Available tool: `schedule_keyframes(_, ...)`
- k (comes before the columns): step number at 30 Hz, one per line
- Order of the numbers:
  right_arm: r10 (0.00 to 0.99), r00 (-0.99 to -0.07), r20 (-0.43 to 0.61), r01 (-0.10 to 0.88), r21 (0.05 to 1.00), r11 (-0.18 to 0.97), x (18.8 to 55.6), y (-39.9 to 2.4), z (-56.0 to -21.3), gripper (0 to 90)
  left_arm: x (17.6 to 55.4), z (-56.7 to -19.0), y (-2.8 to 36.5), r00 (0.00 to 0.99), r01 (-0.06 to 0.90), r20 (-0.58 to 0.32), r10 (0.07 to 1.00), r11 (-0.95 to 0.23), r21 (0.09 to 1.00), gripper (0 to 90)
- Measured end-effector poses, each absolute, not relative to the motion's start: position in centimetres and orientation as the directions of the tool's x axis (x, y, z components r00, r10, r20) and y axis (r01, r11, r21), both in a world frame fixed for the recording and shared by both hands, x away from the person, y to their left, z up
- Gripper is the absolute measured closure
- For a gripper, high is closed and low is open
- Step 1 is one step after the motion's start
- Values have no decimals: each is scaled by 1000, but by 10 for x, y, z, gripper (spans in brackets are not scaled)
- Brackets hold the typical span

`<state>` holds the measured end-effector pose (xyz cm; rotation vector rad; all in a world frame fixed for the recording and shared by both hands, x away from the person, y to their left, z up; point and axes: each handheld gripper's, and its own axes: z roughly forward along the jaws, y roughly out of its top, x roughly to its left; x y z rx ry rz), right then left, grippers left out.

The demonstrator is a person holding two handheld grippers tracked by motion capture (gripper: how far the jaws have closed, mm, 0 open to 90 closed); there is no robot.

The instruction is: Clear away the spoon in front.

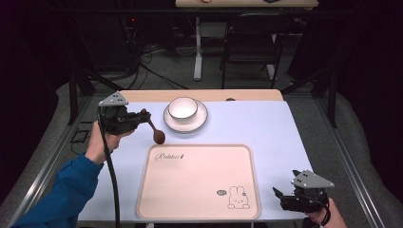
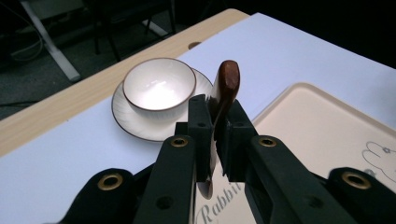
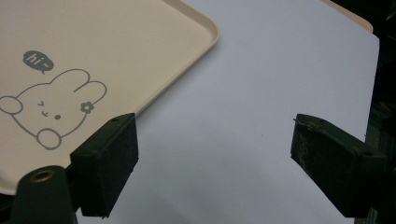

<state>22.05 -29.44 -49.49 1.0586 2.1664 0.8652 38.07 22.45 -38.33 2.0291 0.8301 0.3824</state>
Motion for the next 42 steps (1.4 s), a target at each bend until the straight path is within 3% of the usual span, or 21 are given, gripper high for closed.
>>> schedule_keyframes(31, 824, -526, -209, 456, 748, 481, 221, -295, -495, 143, 364, -414, 223, 764, 500, -103, 637, -483, 718, 844)
schedule_keyframes(42, 824, -527, -207, 457, 749, 481, 221, -294, -495, 143, 367, -426, 217, 785, 535, -168, 596, -517, 669, 844)
